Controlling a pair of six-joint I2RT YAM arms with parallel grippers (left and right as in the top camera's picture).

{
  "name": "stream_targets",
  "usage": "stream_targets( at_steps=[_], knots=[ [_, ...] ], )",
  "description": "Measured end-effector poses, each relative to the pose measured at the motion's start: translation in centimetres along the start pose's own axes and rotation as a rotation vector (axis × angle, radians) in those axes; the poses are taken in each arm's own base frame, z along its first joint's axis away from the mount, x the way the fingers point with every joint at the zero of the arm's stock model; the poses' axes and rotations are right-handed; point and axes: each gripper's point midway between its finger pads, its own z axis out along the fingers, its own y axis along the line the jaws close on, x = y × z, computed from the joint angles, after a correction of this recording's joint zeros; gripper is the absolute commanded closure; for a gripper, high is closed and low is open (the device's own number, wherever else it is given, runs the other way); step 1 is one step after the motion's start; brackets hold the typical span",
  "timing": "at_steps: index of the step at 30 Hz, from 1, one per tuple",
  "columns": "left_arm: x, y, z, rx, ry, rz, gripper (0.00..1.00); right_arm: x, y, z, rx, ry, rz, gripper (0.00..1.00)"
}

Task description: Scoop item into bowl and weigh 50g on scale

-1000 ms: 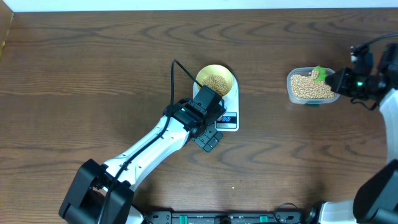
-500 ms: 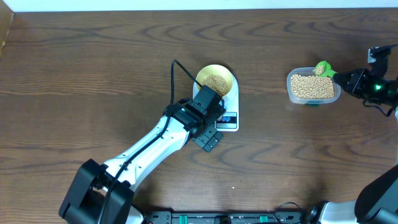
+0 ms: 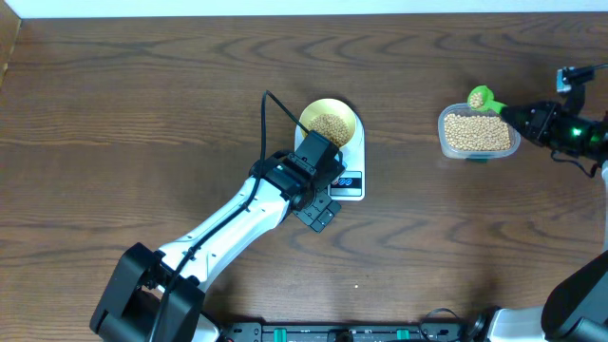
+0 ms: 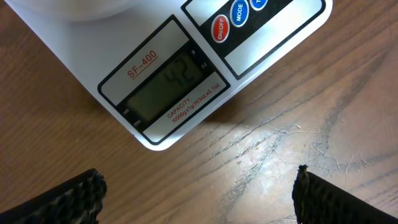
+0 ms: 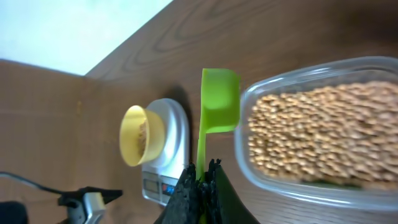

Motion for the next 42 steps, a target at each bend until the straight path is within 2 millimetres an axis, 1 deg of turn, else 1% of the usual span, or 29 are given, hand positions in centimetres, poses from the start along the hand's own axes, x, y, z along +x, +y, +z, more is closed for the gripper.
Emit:
stream_targets(
  at_steps=[4, 10, 15, 21, 26, 31, 38, 42],
  knots=[
    [0.0, 0.0, 0.0, 0.0, 0.0, 0.0, 0.02, 0.3, 1.4, 1.0, -0.038, 0.022, -0.019, 0.99],
    [0.0, 0.0, 0.0, 0.0, 0.0, 0.0, 0.02, 1.0, 4.2, 3.1, -0.093, 0.06, -0.072, 0.99],
    [0.0, 0.0, 0.0, 0.0, -0.001, 0.0, 0.02, 1.6, 6.9, 5.1, -0.144, 0.092, -0.125, 0.99],
    [0.0, 0.0, 0.0, 0.0, -0.001, 0.0, 0.02, 2.9, 10.8, 7.5, -0.216, 0.129, -0.211, 0.99],
    [0.0, 0.0, 0.0, 0.0, -0.001, 0.0, 0.02, 3.9, 13.6, 9.0, -0.267, 0.145, -0.291, 0.99],
    [0.0, 0.0, 0.0, 0.0, -0.001, 0.0, 0.02, 4.5, 15.4, 10.2, -0.285, 0.142, -0.359, 0.99],
    [0.0, 0.0, 0.0, 0.0, -0.001, 0.0, 0.02, 5.9, 17.8, 11.5, -0.317, 0.15, -0.458, 0.99],
    [0.0, 0.0, 0.0, 0.0, -0.001, 0.0, 0.02, 6.9, 18.6, 12.3, -0.312, 0.156, -0.539, 0.99]
  ],
)
